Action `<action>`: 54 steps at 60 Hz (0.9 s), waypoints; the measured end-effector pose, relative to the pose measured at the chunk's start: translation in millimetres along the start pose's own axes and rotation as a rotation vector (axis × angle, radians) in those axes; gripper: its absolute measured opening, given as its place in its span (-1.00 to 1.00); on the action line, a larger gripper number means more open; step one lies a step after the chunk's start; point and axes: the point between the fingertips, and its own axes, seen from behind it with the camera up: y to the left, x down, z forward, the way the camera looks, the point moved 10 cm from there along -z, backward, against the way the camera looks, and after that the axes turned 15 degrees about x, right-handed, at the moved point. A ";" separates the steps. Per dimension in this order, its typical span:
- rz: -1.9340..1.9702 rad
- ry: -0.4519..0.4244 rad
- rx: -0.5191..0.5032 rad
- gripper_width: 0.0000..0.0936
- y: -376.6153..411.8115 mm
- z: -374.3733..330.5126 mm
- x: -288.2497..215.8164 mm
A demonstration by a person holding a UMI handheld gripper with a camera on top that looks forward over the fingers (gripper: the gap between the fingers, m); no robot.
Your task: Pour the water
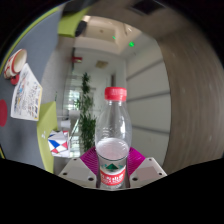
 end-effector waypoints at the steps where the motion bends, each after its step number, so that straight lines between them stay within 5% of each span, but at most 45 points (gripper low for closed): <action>1: -0.031 -0.037 0.000 -0.32 4.7 3.8 -13.2; 17: -0.432 -0.525 -0.070 -0.32 119.8 -14.1 -138.4; 23: -0.530 -0.614 -0.103 -0.31 152.3 -26.9 -153.5; 43: -0.377 -0.556 -0.108 -0.32 139.6 -16.9 -155.6; 54: 0.224 -0.235 -0.128 -0.31 66.2 -0.4 -138.3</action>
